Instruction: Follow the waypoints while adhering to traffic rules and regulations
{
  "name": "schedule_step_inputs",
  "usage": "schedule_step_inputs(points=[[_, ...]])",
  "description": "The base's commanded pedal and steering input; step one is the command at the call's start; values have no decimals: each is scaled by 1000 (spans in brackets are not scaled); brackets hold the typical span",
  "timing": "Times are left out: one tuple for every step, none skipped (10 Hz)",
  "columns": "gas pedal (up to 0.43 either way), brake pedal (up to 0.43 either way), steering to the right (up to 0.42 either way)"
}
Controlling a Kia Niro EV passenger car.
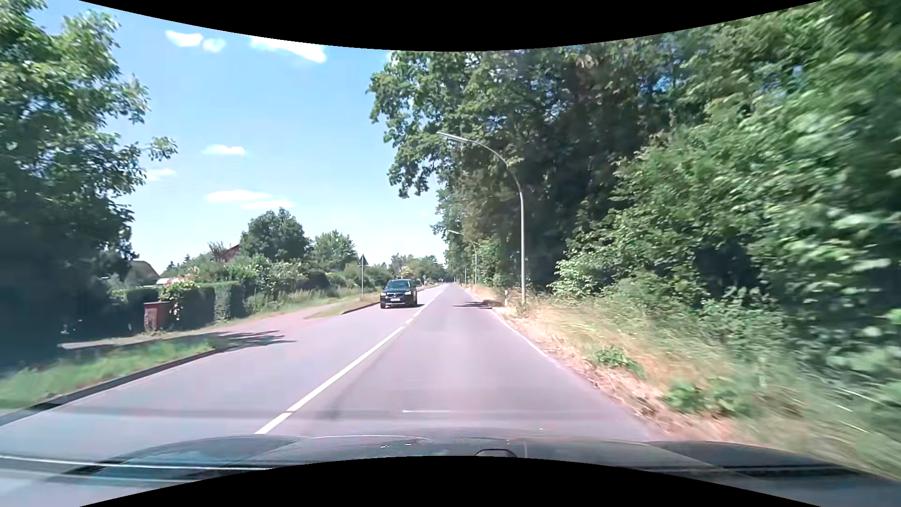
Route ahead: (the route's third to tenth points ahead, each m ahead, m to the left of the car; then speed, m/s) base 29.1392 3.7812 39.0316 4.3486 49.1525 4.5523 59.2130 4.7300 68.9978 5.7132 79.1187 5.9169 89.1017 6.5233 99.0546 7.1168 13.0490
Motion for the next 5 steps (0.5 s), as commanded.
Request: schedule_step_inputs(points=[[228, 0, -17], [228, 0, -13], [228, 0, -5], [228, 0, 0], [228, 0, 0]])
